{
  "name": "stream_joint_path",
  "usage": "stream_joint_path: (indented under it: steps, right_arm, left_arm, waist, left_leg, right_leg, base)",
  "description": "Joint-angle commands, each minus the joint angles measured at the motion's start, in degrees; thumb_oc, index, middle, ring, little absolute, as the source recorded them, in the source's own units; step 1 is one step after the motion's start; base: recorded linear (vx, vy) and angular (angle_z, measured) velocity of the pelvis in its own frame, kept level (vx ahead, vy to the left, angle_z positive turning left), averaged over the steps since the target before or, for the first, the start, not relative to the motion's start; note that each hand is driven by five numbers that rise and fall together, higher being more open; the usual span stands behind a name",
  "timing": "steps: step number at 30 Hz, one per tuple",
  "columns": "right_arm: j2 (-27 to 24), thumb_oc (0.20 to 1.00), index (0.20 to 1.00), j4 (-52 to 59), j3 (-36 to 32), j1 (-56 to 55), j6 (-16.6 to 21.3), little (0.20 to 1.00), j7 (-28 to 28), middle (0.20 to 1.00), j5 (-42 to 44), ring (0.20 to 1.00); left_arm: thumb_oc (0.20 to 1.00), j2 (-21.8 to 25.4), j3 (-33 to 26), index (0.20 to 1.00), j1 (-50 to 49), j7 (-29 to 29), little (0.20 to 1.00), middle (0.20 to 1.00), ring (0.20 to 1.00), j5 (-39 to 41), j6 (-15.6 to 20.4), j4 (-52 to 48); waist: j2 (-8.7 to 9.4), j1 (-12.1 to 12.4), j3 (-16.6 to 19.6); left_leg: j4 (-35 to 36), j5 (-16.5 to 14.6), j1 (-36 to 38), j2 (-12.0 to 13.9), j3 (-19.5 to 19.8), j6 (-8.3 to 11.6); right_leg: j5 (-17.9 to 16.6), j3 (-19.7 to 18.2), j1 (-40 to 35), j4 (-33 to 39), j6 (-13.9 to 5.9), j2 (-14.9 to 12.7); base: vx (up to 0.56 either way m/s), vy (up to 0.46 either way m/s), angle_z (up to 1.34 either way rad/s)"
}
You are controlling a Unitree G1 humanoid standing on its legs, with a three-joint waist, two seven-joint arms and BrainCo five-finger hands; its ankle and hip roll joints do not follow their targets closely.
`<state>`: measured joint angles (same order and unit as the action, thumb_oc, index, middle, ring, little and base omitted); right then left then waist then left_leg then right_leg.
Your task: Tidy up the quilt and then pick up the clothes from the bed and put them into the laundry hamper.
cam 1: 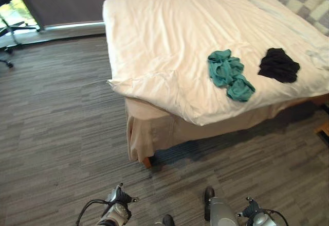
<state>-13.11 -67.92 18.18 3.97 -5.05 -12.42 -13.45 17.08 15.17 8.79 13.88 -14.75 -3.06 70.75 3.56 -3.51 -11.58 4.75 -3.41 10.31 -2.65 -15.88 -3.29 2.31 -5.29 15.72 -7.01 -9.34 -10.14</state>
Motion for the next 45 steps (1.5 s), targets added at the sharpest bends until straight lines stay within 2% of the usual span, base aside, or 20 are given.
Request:
stream_joint_path:
  steps: [1,3,5,7,8,9,13,16,18,24,25,26,28,30,33,34,35,36,40,45]
  right_arm:
    - [-1.04,1.000,1.000,-1.14,-1.30,0.95,-0.74,1.000,0.06,1.000,1.14,1.000]
    - [-1.50,1.000,1.000,-2.38,-2.12,-0.50,-0.61,1.000,-0.45,1.000,0.87,1.000]
    - [-2.24,1.000,1.000,-2.26,-3.26,-1.25,-0.04,1.000,-1.92,1.000,1.12,1.000]
    - [-2.23,1.000,1.000,-1.55,-3.49,-1.89,0.16,1.000,-2.37,1.000,1.07,1.000]
    - [-2.17,1.000,1.000,0.49,-4.23,-3.92,0.68,1.000,-2.87,1.000,0.56,1.000]
    - [-2.08,1.000,1.000,1.26,-4.39,-4.52,0.86,1.000,-2.90,1.000,0.41,1.000]
    - [-2.57,1.000,1.000,4.57,-4.64,-6.69,1.98,1.000,-2.65,1.000,0.26,1.000]
    - [-3.61,1.000,1.000,6.31,-3.76,-8.04,2.62,1.000,-1.73,1.000,0.30,1.000]
    - [-4.46,1.000,1.000,5.94,-2.89,-7.85,2.85,1.000,-0.55,1.000,0.36,1.000]
    - [-7.41,1.000,1.000,6.58,-1.28,-6.11,2.80,1.000,1.22,1.000,-0.97,1.000]
    - [-8.85,1.000,1.000,7.88,0.09,-5.55,3.08,1.000,1.53,1.000,-1.93,1.000]
    - [-9.95,1.000,1.000,8.16,0.77,-4.78,2.95,1.000,1.36,1.000,-1.73,1.000]
    - [-10.17,1.000,1.000,7.82,0.68,-4.22,2.86,1.000,1.11,1.000,-1.50,1.000]
    - [-10.12,1.000,1.000,5.63,1.08,-2.42,2.54,1.000,0.29,1.000,-0.42,1.000]
    - [-9.73,1.000,1.000,3.25,1.09,-1.14,2.20,1.000,-0.25,1.000,0.52,1.000]
    - [-9.66,1.000,1.000,2.35,1.31,-0.45,1.95,1.000,-0.47,1.000,0.87,1.000]
    - [-9.62,1.000,1.000,1.56,1.30,0.01,1.70,1.000,-0.35,1.000,1.08,1.000]
    - [-9.54,1.000,1.000,0.90,1.39,0.12,1.45,1.000,-0.34,1.000,1.16,1.000]
    - [-9.20,1.000,1.000,-0.72,0.78,1.11,0.70,1.000,-0.34,1.000,2.64,1.000]
    - [-9.91,1.000,1.000,-0.84,-0.71,1.83,0.60,1.000,-0.31,1.000,2.77,1.000]
  left_arm:
    - [1.000,-0.56,-0.83,1.000,-0.69,2.25,1.000,1.000,1.000,0.51,0.78,-0.84]
    - [1.000,-0.56,-3.23,1.000,-1.52,3.75,1.000,1.000,1.000,6.67,3.00,-3.98]
    - [1.000,-0.33,-10.85,1.000,-4.99,8.68,1.000,1.000,1.000,19.52,7.35,-12.50]
    - [1.000,-0.31,-13.06,1.000,-6.53,9.51,1.000,1.000,1.000,22.59,8.93,-15.28]
    - [1.000,0.00,-19.56,1.000,-9.57,12.91,1.000,1.000,1.000,31.12,13.41,-20.14]
    - [1.000,0.59,-21.97,1.000,-10.45,14.06,1.000,1.000,1.000,32.73,15.28,-23.19]
    - [1.000,4.79,-24.64,1.000,-11.47,14.37,1.000,1.000,1.000,29.47,16.93,-32.07]
    - [1.000,11.05,-24.32,1.000,-8.47,13.99,1.000,1.000,1.000,23.69,16.89,-41.64]
    - [1.000,17.60,-20.97,1.000,-3.75,13.68,1.000,1.000,1.000,14.16,14.34,-47.54]
    - [1.000,24.58,-11.00,1.000,9.45,8.82,1.000,1.000,1.000,7.49,11.55,-44.20]
    - [1.000,26.21,-3.72,1.000,18.76,8.62,1.000,1.000,1.000,3.17,9.45,-39.76]
    - [1.000,25.89,1.61,1.000,25.86,7.94,1.000,1.000,1.000,1.03,7.79,-34.71]
    - [1.000,25.57,5.24,1.000,30.48,7.39,1.000,1.000,1.000,-0.62,6.66,-30.22]
    - [1.000,23.31,14.28,1.000,40.27,5.24,1.000,1.000,1.000,-7.81,3.12,-17.26]
    - [1.000,20.44,18.81,1.000,44.21,3.16,1.000,1.000,1.000,-12.82,1.51,-10.22]
    - [0.674,18.48,20.00,0.674,44.98,1.70,0.674,0.674,0.674,-14.51,0.60,-6.66]
    - [0.526,16.80,20.46,0.526,44.47,0.06,0.526,0.526,0.526,-16.17,0.14,-3.48]
    - [0.200,15.16,20.21,0.200,43.95,-1.25,0.200,0.200,0.200,-17.02,-0.45,-1.51]
    - [0.200,10.92,16.10,0.200,38.22,-2.73,0.200,0.200,0.200,-16.44,-2.18,4.30]
    - [0.200,12.85,7.95,0.200,26.10,-2.14,0.200,0.200,0.200,-14.14,-2.95,7.61]
  waist:
    - [-0.65,0.82,-2.11]
    - [-1.02,0.81,-1.78]
    - [-2.07,1.39,-1.39]
    - [-2.23,1.43,-1.05]
    - [-2.71,1.54,-0.70]
    - [-2.75,1.64,-0.23]
    - [-2.83,1.39,0.20]
    - [-3.16,0.77,-0.20]
    - [-3.57,-0.29,-0.59]
    - [-4.10,-2.65,-1.29]
    - [-4.43,-4.13,-1.94]
    - [-4.87,-5.78,-2.83]
    - [-5.04,-6.16,-3.21]
    - [-5.40,-7.76,-4.09]
    - [-5.46,-8.12,-4.41]
    - [-5.49,-8.39,-4.81]
    - [-5.46,-8.63,-5.10]
    - [-5.45,-8.66,-5.31]
    - [-5.50,-8.29,-5.69]
    - [-5.61,-6.88,-4.61]
  left_leg:
    - [-1.83,-1.50,-0.57,5.61,-2.27,6.00]
    - [-4.03,-1.65,-1.37,5.91,0.14,6.67]
    - [-3.38,-0.76,-1.55,6.76,1.90,7.64]
    - [-2.94,-0.32,-1.68,7.02,2.14,7.90]
    - [-1.55,0.20,-0.33,7.43,2.29,8.64]
    - [-1.12,0.43,-0.20,7.56,2.00,8.90]
    - [-0.04,0.71,1.11,8.13,1.67,9.60]
    - [0.25,0.76,1.53,8.64,1.32,10.08]
    - [0.25,0.53,1.80,8.83,0.52,10.34]
    - [0.25,0.71,0.70,8.81,-1.24,10.43]
    - [0.25,0.67,0.14,8.70,-2.16,10.32]
    - [0.25,0.72,-0.52,8.53,-2.82,10.16]
    - [0.25,1.02,-1.40,8.41,-3.57,10.11]
    - [0.25,1.09,-2.26,8.25,-5.10,9.89]
    - [0.25,1.36,-3.09,8.10,-5.82,9.84]
    - [0.25,1.39,-3.20,8.14,-6.05,9.83]
    - [0.25,1.41,-3.28,8.21,-6.27,9.82]
    - [0.25,1.31,-3.25,8.20,-6.36,9.79]
    - [0.25,1.14,-2.85,8.38,-6.55,9.86]
    - [0.25,0.93,-1.73,8.69,-6.17,10.03]
  right_leg:
    - [-3.18,2.13,-10.30,4.16,-2.25,-0.60]
    - [-3.62,4.70,-12.92,6.38,-1.84,-1.07]
    - [-3.57,7.47,-15.64,8.86,-1.42,-0.93]
    - [-3.63,8.05,-16.02,9.49,-1.28,-0.88]
    - [-3.34,9.17,-18.16,10.90,-1.32,-0.83]
    - [-3.34,9.33,-18.53,11.49,-1.33,-0.74]
    - [-2.92,9.74,-19.69,11.99,-1.37,-0.31]
    - [-2.76,9.65,-19.81,12.01,-1.48,-0.04]
    - [-2.74,9.24,-19.78,12.01,-1.78,0.25]
    - [-3.86,7.51,-17.31,11.94,-2.24,0.52]
    - [-4.34,6.17,-15.30,11.57,-2.49,0.74]
    - [-4.68,5.10,-13.56,11.14,-2.77,0.87]
    - [-5.05,4.21,-11.89,10.75,-2.83,1.07]
    - [-5.50,2.90,-9.73,10.24,-3.35,1.27]
    - [-5.94,2.25,-8.28,9.84,-3.50,1.39]
    - [-5.99,2.21,-7.97,9.70,-3.59,1.34]
    - [-6.04,2.10,-7.62,9.55,-3.62,1.29]
    - [-6.04,1.87,-7.43,9.52,-3.60,1.27]
    - [-5.65,2.15,-7.81,9.28,-3.31,1.17]
    - [-5.17,2.62,-9.27,9.39,-2.45,1.27]
  base:
    - [0.11,-0.154,0.21]
    - [0.16,-0.222,0.34]
    - [0.13,-0.205,0.80]
    - [0.09,-0.088,0.46]
    - [0.15,-0.075,0.16]
    - [0.13,-0.052,0.02]
    - [0.09,-0.035,-0.10]
    - [0.01,-0.008,-0.11]
    - [0.01,0.003,0.04]
    - [-0.03,0.024,-0.21]
    - [-0.09,0.063,-0.38]
    - [-0.08,0.063,-0.41]
    - [-0.07,0.050,-0.34]
    - [-0.06,0.050,-0.61]
    - [-0.04,0.021,-0.60]
    - [-0.02,0.000,-0.40]
    - [-0.02,0.007,-0.21]
    - [-0.01,0.003,-0.13]
    - [0.01,-0.011,-0.04]
    - [0.03,-0.007,0.01]
